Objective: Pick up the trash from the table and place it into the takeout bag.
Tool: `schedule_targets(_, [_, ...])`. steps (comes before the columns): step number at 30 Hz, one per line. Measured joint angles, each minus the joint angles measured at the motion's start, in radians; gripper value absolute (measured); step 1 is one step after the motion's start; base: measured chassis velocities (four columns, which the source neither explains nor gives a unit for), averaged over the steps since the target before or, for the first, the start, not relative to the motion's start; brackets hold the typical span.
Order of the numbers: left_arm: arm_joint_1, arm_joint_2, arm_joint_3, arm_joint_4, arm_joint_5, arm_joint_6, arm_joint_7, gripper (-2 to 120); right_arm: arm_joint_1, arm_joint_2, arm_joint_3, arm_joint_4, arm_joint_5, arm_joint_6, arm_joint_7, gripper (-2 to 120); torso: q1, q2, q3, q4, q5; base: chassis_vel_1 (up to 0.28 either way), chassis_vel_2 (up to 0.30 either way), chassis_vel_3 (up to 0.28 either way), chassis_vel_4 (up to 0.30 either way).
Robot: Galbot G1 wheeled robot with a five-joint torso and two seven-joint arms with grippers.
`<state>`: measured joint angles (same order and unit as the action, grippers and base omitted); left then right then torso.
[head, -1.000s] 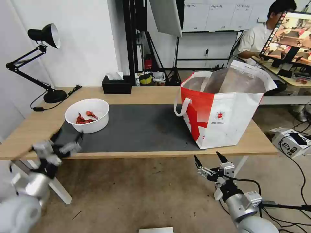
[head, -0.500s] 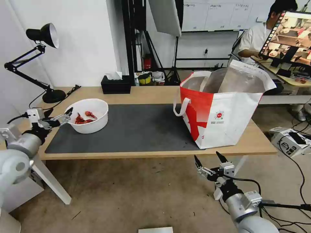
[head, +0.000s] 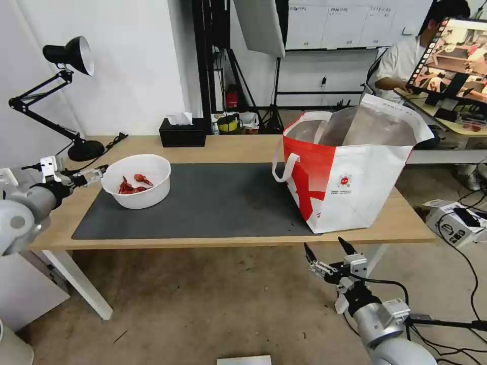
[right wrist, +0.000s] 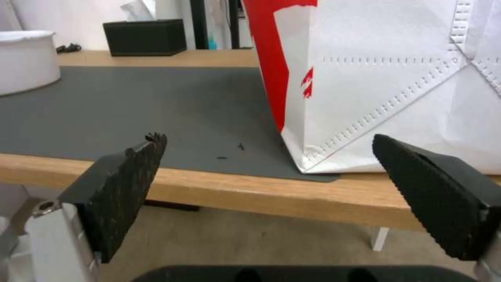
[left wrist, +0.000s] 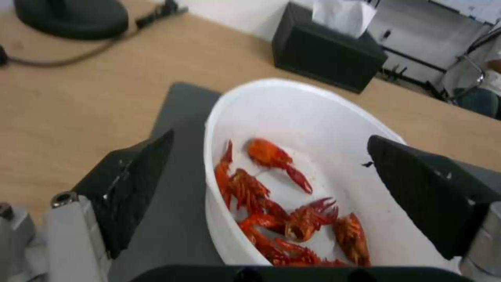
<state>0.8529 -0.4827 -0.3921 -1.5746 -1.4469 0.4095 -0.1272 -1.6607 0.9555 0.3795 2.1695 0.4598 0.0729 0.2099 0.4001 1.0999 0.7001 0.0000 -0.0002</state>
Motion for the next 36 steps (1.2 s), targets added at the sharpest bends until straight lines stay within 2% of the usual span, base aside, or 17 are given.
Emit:
schedule_targets(6, [-0.170, -0.018, 0.178, 0.110, 0.001, 0.079, -0.024, 100, 0.000, 0.000, 0.000, 0.000, 0.000, 0.000, 0.000, 100, 0.000, 0.000, 0.000, 0.0000, 0.0002, 0.000, 0.000, 0.000, 0.000])
schedule_targets(13, [-0.251, -0.061, 0.273, 0.188, 0.047, 0.095, -0.055, 100, 0.000, 0.000, 0.000, 0.000, 0.000, 0.000, 0.000, 100, 0.000, 0.000, 0.000, -0.0001, 0.0000, 0.000, 0.000, 0.000, 0.000])
schedule_targets(22, [-0.346, -0.072, 0.363, 0.254, 0.061, 0.137, -0.093, 99, 0.000, 0.000, 0.000, 0.000, 0.000, 0.000, 0.000, 100, 0.000, 0.000, 0.000, 0.0000, 0.0003, 0.000, 0.000, 0.000, 0.000])
schedule_targets(25, [-0.394, -0.073, 0.413, 0.272, 0.060, 0.160, -0.117, 87, 0.000, 0.000, 0.000, 0.000, 0.000, 0.000, 0.000, 100, 0.000, 0.000, 0.000, -0.0001, 0.0002, 0.000, 0.000, 0.000, 0.000])
schedule_targets(29, [-0.416, -0.073, 0.435, 0.274, 0.056, 0.180, -0.120, 79, 0.000, 0.000, 0.000, 0.000, 0.000, 0.000, 0.000, 100, 0.000, 0.000, 0.000, 0.0000, 0.0003, 0.000, 0.000, 0.000, 0.000])
schedule_targets(31, [-0.435, -0.073, 0.456, 0.276, 0.049, 0.189, -0.121, 69, 0.000, 0.000, 0.000, 0.000, 0.000, 0.000, 0.000, 100, 0.000, 0.000, 0.000, 0.0000, 0.0003, 0.000, 0.000, 0.000, 0.000])
schedule_targets(32, [-0.435, -0.073, 0.456, 0.276, 0.049, 0.189, -0.121, 69, 0.000, 0.000, 0.000, 0.000, 0.000, 0.000, 0.000, 100, 0.000, 0.000, 0.000, 0.0000, 0.0003, 0.000, 0.000, 0.000, 0.000])
schedule_targets(34, [-0.460, -0.070, 0.489, 0.280, 0.044, 0.197, -0.121, 56, 0.000, 0.000, 0.000, 0.000, 0.000, 0.000, 0.000, 100, 0.000, 0.000, 0.000, 0.0000, 0.0004, 0.000, 0.000, 0.000, 0.000])
schedule_targets(36, [-0.465, -0.069, 0.496, 0.280, 0.044, 0.202, -0.120, 52, 0.000, 0.000, 0.000, 0.000, 0.000, 0.000, 0.000, 100, 0.000, 0.000, 0.000, 0.0000, 0.0004, 0.000, 0.000, 0.000, 0.000])
